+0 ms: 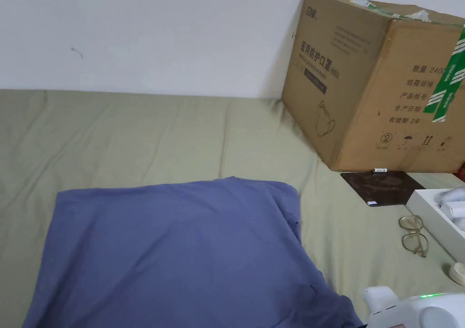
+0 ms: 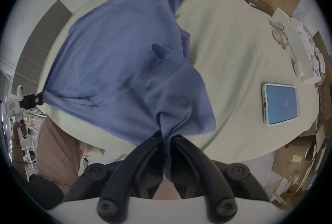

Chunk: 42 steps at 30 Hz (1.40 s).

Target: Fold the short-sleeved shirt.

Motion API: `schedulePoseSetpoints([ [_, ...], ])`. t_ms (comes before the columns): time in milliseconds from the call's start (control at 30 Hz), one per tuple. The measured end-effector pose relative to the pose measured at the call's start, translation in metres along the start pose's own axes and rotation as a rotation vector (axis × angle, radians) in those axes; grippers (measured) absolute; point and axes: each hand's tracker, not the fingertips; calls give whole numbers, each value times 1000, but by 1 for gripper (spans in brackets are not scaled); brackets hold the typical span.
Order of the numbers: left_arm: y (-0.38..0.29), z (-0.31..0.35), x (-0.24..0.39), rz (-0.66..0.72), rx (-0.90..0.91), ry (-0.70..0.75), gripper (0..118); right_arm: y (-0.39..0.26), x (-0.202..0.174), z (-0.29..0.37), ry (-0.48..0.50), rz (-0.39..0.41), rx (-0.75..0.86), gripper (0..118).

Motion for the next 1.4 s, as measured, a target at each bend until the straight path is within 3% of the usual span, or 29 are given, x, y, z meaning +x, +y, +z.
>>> schedulePoseSetpoints([
  [400, -7, 26, -7, -33, -98, -39, 3, -18, 21, 44, 104, -113, -77, 5],
  [533, 28, 33, -10, 10, -77, -110, 3, 18, 20, 61, 190, -183, -54, 5],
  [700, 92, 20, -15, 30, -32, -96, 3, 91, 19, 73, 264, -288, -8, 5],
  [767, 117, 3, -18, 72, 24, -66, 3, 121, 27, 58, 262, -337, 46, 5],
  [867, 144, -37, -23, 134, 19, -89, 3, 156, 39, 16, 293, -485, 64, 5],
  [1033, 162, -92, -32, 182, -32, -63, 7, 187, 32, -44, 206, -534, 77, 7],
  [1067, 160, -93, -34, 195, -22, -60, 20, 187, 27, -48, 170, -535, 93, 15],
  [1133, 153, -92, -41, 237, 34, -81, 91, 184, 19, -49, 127, -502, 182, 91],
  [1167, 148, -91, -45, 256, 44, -119, 111, 181, 15, -48, 143, -472, 202, 115],
  [1200, 143, -85, -49, 275, 60, -155, 116, 177, 11, -45, 146, -448, 226, 117],
  [1333, 124, -58, -53, 331, 129, -180, 114, 158, 24, -32, 150, -398, 299, 118],
  [1400, 110, -34, -45, 290, 238, -194, 114, 140, 1, -14, 165, -365, 373, 118],
])
